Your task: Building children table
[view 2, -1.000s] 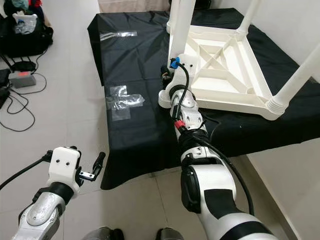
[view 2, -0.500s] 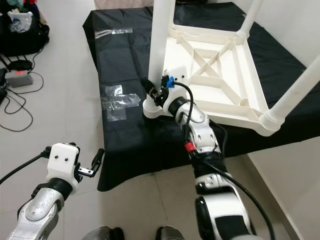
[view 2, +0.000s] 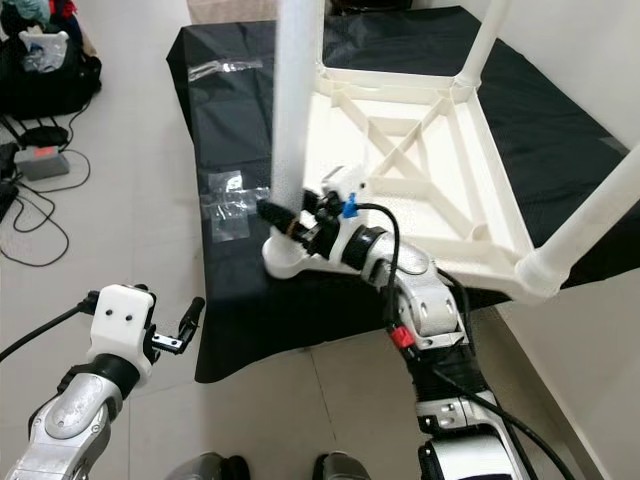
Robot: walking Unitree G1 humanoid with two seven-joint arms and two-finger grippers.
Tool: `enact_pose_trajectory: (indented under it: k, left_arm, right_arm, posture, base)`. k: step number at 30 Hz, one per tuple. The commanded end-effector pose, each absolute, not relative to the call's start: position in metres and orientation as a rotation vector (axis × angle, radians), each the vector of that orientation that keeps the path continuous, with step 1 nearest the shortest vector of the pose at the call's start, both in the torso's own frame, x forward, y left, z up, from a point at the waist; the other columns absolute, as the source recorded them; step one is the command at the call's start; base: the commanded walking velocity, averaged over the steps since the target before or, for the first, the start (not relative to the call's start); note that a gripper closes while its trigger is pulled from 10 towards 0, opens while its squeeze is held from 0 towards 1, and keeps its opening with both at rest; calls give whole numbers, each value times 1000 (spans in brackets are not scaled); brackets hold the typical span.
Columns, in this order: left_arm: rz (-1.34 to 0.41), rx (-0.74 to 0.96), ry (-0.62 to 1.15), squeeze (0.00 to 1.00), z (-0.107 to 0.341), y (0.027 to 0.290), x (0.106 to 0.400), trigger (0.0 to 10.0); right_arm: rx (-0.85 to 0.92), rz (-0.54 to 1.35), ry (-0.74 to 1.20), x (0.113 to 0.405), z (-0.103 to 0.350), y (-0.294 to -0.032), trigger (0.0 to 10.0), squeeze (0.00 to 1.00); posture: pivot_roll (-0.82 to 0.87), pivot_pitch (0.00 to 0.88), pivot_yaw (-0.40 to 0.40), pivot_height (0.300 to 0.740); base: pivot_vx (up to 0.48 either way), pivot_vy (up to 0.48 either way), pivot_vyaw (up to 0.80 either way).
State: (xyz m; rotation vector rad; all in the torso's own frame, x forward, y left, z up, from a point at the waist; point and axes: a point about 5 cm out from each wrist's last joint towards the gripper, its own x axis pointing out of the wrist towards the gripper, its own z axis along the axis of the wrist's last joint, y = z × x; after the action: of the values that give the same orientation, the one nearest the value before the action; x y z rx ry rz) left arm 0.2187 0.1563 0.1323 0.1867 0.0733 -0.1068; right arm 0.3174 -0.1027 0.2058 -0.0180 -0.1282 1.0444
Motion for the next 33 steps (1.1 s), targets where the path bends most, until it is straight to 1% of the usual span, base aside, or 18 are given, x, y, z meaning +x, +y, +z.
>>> enact_pose_trajectory:
  k: [1,14,16,17,18,19,20,21,22,23,24,25,26,28,30,31,33]
  left_arm:
    - [-111,186,113,0,126,159,216,10000]
    - [-110,197,117,0,127,161,214,10000]
    - [-110,198,118,0,127,161,214,10000]
    - [-111,200,119,0,126,161,214,10000]
    - [-111,200,119,0,126,161,214,10000]
    - [-112,201,120,0,126,162,214,10000]
    - [-112,201,120,0,126,162,214,10000]
    - [-112,203,120,0,126,161,214,10000]
    - [-112,203,120,0,126,161,214,10000]
    - [-113,204,120,0,126,161,214,10000]
    - [-113,205,121,0,126,161,214,10000]
    - [-113,205,121,0,126,161,214,10000]
    - [-113,206,121,0,125,160,214,10000]
    - [-113,206,121,0,125,160,214,10000]
    - [-114,203,120,0,125,160,215,10000]
    - [-114,203,120,0,125,160,215,10000]
    - [-116,198,119,0,125,159,216,10000]
  right_arm:
    - [-20,1170,-129,307,205,-88,0,0]
    - [-71,1286,-102,297,200,-75,0,0]
    - [-75,1292,-101,297,200,-74,0,0]
    - [-121,1269,-101,300,198,-72,0,0]
    - [-121,1269,-101,300,198,-72,0,0]
    - [-156,1252,-102,303,196,-70,4118,0]
    - [-156,1252,-102,303,196,-70,4118,0]
    - [-189,1198,-92,309,194,-70,10000,0]
    - [-189,1198,-92,309,194,-70,10000,0]
    - [-192,1126,-95,316,194,-72,10000,890]
    - [-188,1082,-103,320,196,-75,10000,1000]
    - [-188,1082,-103,320,196,-75,10000,1000]
    - [-169,1002,-127,323,201,-84,10000,1000]
    - [-166,989,-132,323,202,-87,10000,1000]
    - [-162,986,-124,319,202,-97,10000,1000]
    - [-162,986,-124,319,202,-97,10000,1000]
    - [-160,991,-84,308,198,-117,10000,1000]
  posture:
    - [35,157,-6,740]
    - [52,159,-3,740]
    - [52,159,-3,740]
    - [53,155,-1,740]
    - [53,155,-1,740]
    - [53,155,-1,740]
    - [53,155,-1,740]
    - [54,154,-3,740]
    - [54,154,-3,740]
    - [55,148,-7,740]
    - [55,148,-7,740]
    - [55,148,-7,740]
    - [47,145,-9,740]
    - [47,145,-9,740]
    - [42,145,-9,740]
    - [42,145,-9,740]
    - [14,139,-11,740]
  base:
    - [0,0,0]
    - [0,0,0]
    - [0,0,0]
    - [0,0,0]
    - [0,0,0]
    - [0,0,0]
    - [0,0,0]
    - [0,0,0]
    - [0,0,0]
    - [0,0,0]
    - [0,0,0]
    - [0,0,0]
    - [0,0,0]
    - [0,0,0]
    - [0,0,0]
    - [0,0,0]
    - [0,0,0]
